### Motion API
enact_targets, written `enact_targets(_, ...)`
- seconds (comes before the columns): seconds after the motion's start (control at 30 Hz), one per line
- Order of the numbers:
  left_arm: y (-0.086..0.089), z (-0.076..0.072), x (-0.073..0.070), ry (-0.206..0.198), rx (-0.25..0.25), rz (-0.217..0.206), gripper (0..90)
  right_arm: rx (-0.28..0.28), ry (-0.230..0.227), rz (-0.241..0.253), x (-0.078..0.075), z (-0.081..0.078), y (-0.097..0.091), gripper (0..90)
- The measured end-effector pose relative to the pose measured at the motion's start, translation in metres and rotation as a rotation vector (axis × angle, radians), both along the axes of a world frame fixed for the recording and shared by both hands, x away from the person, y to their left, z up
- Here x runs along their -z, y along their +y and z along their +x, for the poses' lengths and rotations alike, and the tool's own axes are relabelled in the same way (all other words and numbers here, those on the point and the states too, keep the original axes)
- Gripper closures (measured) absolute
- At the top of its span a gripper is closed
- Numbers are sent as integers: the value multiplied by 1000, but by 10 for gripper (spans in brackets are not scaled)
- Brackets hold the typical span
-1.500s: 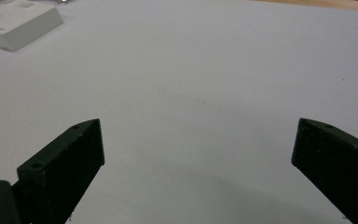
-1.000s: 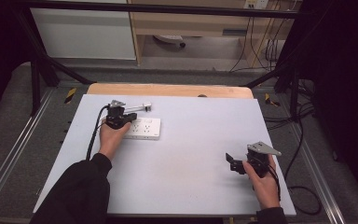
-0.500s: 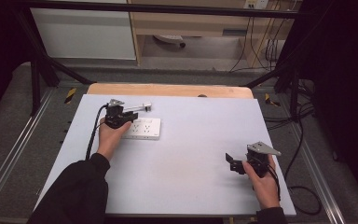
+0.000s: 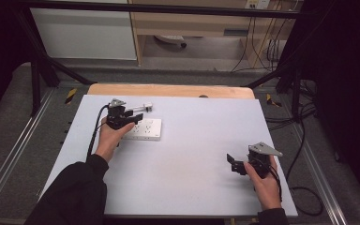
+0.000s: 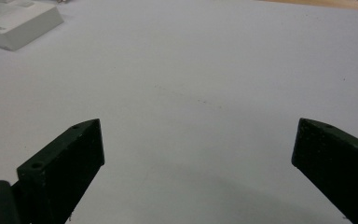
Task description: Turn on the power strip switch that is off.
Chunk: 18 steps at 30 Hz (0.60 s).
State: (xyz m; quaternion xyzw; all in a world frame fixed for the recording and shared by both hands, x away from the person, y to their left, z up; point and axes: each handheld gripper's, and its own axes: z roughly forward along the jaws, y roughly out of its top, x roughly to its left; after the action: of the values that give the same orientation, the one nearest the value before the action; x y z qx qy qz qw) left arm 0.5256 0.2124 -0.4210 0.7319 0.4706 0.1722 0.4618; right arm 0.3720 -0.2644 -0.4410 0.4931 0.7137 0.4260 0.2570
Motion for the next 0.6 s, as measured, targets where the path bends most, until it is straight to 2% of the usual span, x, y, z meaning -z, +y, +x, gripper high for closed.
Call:
enact_targets(0.17, -2, -2, -3, 2, 6, -2, 319, 0, 1, -1, 0, 0, 1, 27)
enact_targets(0.4, -5, -4, -5, -8, -5, 25, 110, -1, 2, -1, 1, 1, 1, 27)
enact_targets(0.6, -6, -6, -9, -6, -24, 25, 99, -2, 2, 2, 1, 1, 1, 27)
